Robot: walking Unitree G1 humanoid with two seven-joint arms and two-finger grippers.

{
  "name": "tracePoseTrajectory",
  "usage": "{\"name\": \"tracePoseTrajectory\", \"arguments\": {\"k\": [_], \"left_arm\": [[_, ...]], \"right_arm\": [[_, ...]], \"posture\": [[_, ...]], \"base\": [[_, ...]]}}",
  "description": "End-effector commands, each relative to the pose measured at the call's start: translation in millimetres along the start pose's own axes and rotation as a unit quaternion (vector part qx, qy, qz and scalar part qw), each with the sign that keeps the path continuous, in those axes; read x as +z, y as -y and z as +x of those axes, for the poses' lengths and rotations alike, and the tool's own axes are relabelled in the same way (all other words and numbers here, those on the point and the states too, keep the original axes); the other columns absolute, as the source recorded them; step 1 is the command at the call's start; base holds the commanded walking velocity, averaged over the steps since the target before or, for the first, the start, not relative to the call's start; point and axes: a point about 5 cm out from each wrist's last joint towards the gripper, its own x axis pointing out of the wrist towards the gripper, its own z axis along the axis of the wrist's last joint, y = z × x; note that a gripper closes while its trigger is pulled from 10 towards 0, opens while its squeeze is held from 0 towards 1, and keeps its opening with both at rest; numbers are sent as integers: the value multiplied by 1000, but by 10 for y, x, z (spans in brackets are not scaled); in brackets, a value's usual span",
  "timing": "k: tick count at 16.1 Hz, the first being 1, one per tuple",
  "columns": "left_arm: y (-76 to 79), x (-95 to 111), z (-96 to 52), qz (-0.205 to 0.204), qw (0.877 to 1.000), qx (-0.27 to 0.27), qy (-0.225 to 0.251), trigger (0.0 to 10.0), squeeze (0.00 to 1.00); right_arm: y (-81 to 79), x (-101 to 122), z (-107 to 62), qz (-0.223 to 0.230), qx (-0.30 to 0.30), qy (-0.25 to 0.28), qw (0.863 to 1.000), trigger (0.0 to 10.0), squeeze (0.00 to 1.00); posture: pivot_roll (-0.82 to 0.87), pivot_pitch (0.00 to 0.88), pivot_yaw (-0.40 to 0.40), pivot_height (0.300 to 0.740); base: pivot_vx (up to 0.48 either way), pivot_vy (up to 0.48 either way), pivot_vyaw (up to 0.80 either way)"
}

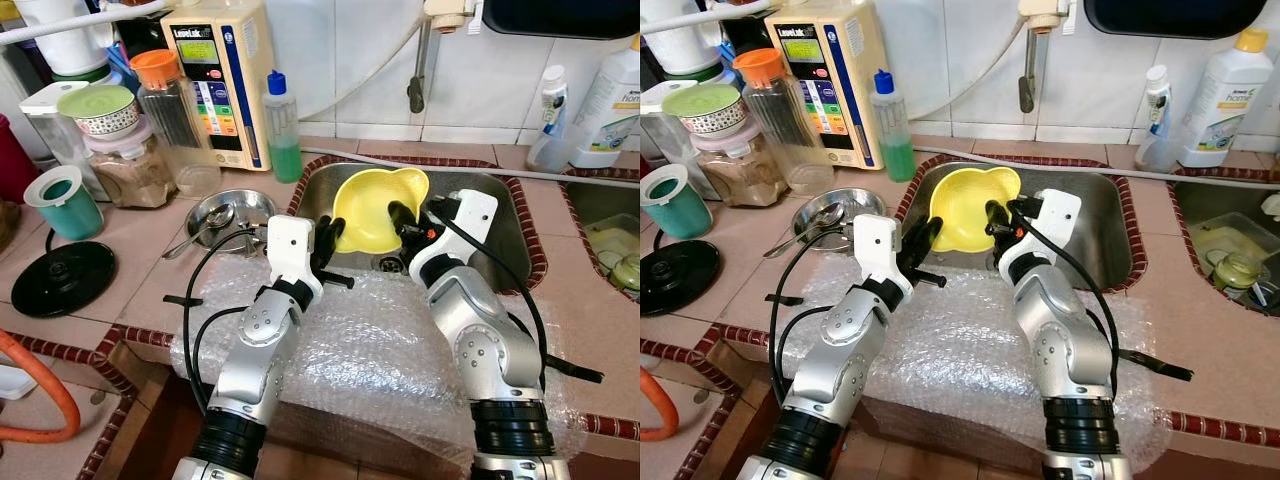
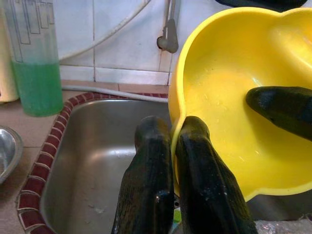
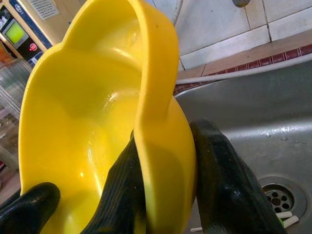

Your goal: Kitchen organization

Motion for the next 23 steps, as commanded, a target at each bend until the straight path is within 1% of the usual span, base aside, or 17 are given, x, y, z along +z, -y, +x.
{"name": "tracePoseTrajectory", "arguments": {"k": [1, 2, 3, 5, 8, 9, 10, 12, 13, 15, 17, 18, 19, 20, 21, 22, 23], "left_arm": [[-280, 162, -9, 14, 997, 71, 36, 10000, 286], [-271, 164, -13, 13, 997, 68, 36, 10000, 733], [-253, 162, -23, 4, 997, 61, 38, 10000, 1000], [-219, 122, -60, -13, 998, 47, 31, 10000, 1000], [-159, 95, -79, -22, 999, 31, 25, 10000, 1000], [-72, 74, -79, -36, 999, -3, 15, 10000, 1000], [-47, 65, -81, -43, 999, -13, 12, 10000, 1000], [25, 33, -96, -61, 997, -43, -3, 10000, 1000], [61, -10, -114, -64, 996, -61, -23, 10000, 1000], [84, -43, -162, -65, 993, -88, -44, 10000, 1000], [58, -62, -196, -62, 992, -90, -58, 10000, 1000], [39, -70, -217, -52, 992, -90, -68, 10000, 1000], [13, -88, -241, -42, 992, -86, -83, 10000, 1000], [-22, -96, -270, -32, 993, -80, -87, 10000, 1000], [-34, -98, -280, -29, 993, -77, -88, 10000, 1000], [-72, -92, -324, -28, 993, -69, -89, 10000, 1000], [-87, -90, -339, -27, 993, -64, -90, 10000, 1000]], "right_arm": [[121, 15, -29, -11, -31, -2, 999, 0, 0], [133, 7, -32, -9, -37, -2, 999, 0, 0], [149, -14, -39, -1, -42, -6, 999, 0, 0], [187, -35, -42, -9, -54, -11, 998, 0, 0], [258, -8, -33, -20, -80, -2, 997, 0, 0], [305, 23, -1, -28, -101, 8, 994, 0, 0], [316, 29, 13, -29, -107, 9, 994, 0, 0], [322, 61, 55, -58, -115, 20, 991, 0, 0], [334, 73, 80, -59, -123, 27, 990, 0, 0], [374, 104, 135, -104, -134, 43, 985, 0, 0], [424, 122, 166, -135, -141, 51, 979, 0, 0], [455, 130, 186, -163, -146, 56, 974, 0, 0], [494, 122, 212, -165, -152, 59, 973, 0, 0], [551, 108, 244, -186, -164, 51, 967, 0, 0], [572, 105, 255, -183, -168, 49, 967, 0, 0], [677, 107, 300, -181, -193, 45, 963, 0, 0], [725, 108, 313, -178, -204, 43, 962, 0, 0]], "posture": [[-61, 0, 111, 740], [-53, 0, 103, 740], [-49, 0, 100, 740], [-42, 0, 95, 740], [-37, 0, 91, 740], [-31, 0, 87, 740], [-31, 0, 87, 740], [-27, 0, 86, 740], [-26, 0, 86, 740], [-25, 0, 86, 740], [-10, 0, 87, 740], [0, 0, 86, 740], [0, 0, 86, 740], [14, 0, 85, 740], [14, 0, 85, 740], [25, 0, 81, 740], [25, 0, 81, 740]], "base": [[0, 0, 0], [0, 0, 0], [0, 0, 0], [0, 0, 0], [0, 0, 0], [0, 0, 0], [0, 0, 0], [0, 0, 0], [0, 0, 0], [0, 0, 0], [0, 0, 0], [0, 0, 0], [0, 0, 0], [0, 0, 0], [0, 0, 0], [0, 0, 0], [0, 0, 0]]}}
